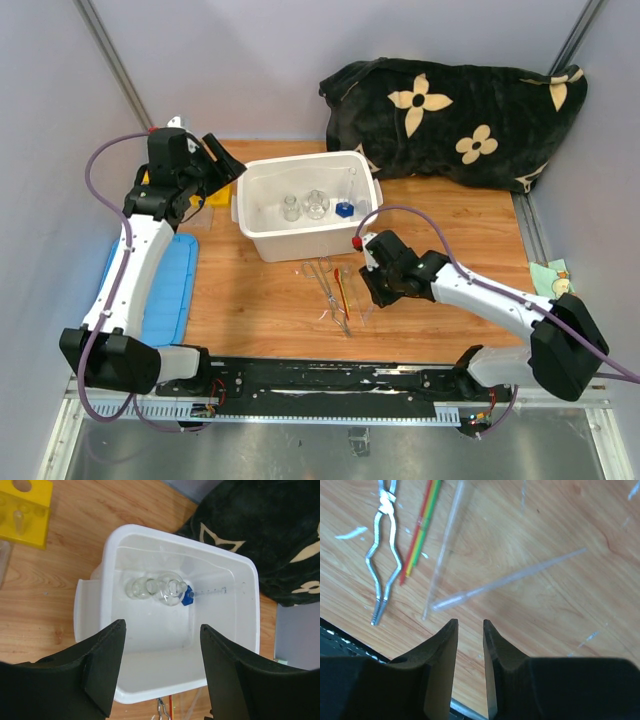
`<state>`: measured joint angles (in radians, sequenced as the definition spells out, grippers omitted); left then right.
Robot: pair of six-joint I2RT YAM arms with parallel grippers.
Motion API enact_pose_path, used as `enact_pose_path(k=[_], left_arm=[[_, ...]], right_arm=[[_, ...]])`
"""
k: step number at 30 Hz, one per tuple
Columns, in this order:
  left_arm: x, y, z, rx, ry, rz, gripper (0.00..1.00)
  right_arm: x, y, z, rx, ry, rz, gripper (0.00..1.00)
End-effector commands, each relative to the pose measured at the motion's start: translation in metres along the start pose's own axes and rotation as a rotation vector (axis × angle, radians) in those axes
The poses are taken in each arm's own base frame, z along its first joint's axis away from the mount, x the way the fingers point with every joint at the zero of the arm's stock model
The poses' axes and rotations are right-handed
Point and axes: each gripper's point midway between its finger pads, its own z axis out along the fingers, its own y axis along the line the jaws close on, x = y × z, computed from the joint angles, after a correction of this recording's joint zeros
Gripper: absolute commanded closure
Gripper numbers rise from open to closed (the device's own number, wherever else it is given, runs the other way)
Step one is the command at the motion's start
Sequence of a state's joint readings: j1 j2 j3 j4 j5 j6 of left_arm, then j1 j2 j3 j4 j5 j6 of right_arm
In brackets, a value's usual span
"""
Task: Organize the chemistry lab equipment
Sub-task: Pick up the chemistry item at the center of the board.
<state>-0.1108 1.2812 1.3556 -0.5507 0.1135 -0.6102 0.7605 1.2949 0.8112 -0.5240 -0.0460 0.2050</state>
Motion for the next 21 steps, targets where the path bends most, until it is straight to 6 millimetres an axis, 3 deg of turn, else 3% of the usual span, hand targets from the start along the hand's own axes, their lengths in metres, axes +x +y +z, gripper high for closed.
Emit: enact_pose_path(k=[1,5,9,21], left_arm=[[-0.029,-0.004,-0.020,-0.001,-0.088,0.019,0.34],[-0.039,-0.009,-0.026,0.005,-0.115,0.029,0.34],[-0.030,-0.009,-0.025,0.024,-0.097,0.019,0.34],[-0.026,-0.008,-0.032,0.030,-0.101,0.018,0.34]], right_arm=[[-0.039,0.006,-0.005,0.074,-0.171,-0.060,0.73],[-0.050,0.013,-0.001,0.087,-0.232,-0.045,0.73],[-0.063,0.021,0.005,0.079,-0.265,-0.042,0.73],[-0.060,0.033,0.046,0.043,-0.216,-0.042,0.75]])
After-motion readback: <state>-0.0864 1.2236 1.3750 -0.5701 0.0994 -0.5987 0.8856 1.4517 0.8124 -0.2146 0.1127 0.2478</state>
